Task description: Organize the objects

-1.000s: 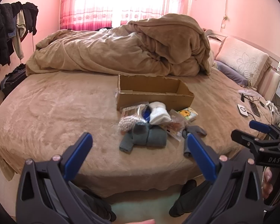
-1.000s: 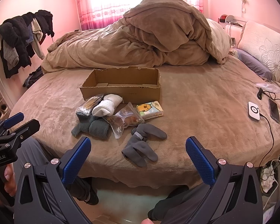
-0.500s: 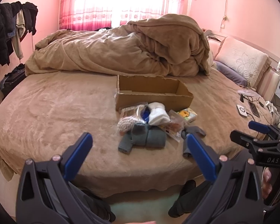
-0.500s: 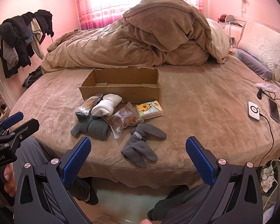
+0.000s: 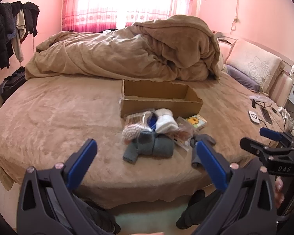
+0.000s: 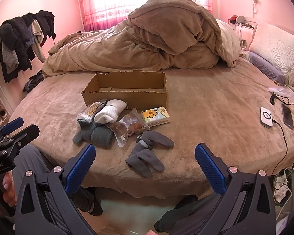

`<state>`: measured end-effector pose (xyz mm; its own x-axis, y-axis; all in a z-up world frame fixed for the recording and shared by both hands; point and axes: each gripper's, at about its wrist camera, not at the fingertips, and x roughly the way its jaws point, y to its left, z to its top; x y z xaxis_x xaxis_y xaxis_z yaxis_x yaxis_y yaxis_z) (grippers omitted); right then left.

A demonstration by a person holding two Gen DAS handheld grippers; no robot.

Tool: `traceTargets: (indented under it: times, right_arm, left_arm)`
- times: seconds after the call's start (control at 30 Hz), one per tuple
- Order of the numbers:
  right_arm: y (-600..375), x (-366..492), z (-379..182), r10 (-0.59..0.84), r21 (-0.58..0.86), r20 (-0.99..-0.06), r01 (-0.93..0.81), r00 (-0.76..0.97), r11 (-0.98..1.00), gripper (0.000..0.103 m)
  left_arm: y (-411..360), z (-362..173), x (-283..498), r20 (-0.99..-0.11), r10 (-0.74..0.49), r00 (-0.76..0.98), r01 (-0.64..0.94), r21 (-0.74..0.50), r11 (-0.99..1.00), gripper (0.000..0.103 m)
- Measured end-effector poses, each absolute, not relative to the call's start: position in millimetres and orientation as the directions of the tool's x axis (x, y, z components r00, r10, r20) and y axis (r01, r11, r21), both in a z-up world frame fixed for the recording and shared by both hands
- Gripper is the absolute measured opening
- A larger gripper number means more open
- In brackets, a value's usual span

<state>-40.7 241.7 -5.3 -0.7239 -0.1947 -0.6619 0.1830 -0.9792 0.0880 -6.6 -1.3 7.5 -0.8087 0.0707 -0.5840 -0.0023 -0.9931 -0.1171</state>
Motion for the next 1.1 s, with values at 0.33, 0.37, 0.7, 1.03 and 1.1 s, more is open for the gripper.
traceTargets:
  times: [0.33, 0.37, 0.7, 1.03, 1.1]
  right_arm:
    - [240, -57, -17, -0.182, 0.072, -0.678, 0.181, -0.712, -0.981, 0.103]
    - [240, -60, -20, -0.18, 0.072, -0.681, 0.18, -0.709, -0.981, 0.103]
    - [238, -89, -52, -0.175, 0.071, -0.725, 0.181, -0.666, -0.981, 0.102]
    - [235, -115, -92, -0.203, 0.096, -0.776, 0.206, -0.597, -0.974, 0.098]
    - [234, -120, -98, -0.209, 0.101, -0.784, 0.213, -0.585, -0.972, 0.096]
  left_arm:
    - [-1, -12, -32, -0.61, 0.071, -0.79, -0.003, -0.112, -0.994, 0.102]
    - [0, -15, -35, -0.614, 0.073, -0.786, -0.005, -0.112, -0.994, 0.102]
    - [6, -66, -78, -0.674, 0.086, -0.733, -0.014, -0.111, -0.994, 0.102]
    - [17, -107, -107, -0.73, 0.112, -0.675, -0.022, -0.131, -0.991, 0.102]
    - [18, -114, -113, -0.737, 0.111, -0.667, -0.024, -0.127, -0.992, 0.102]
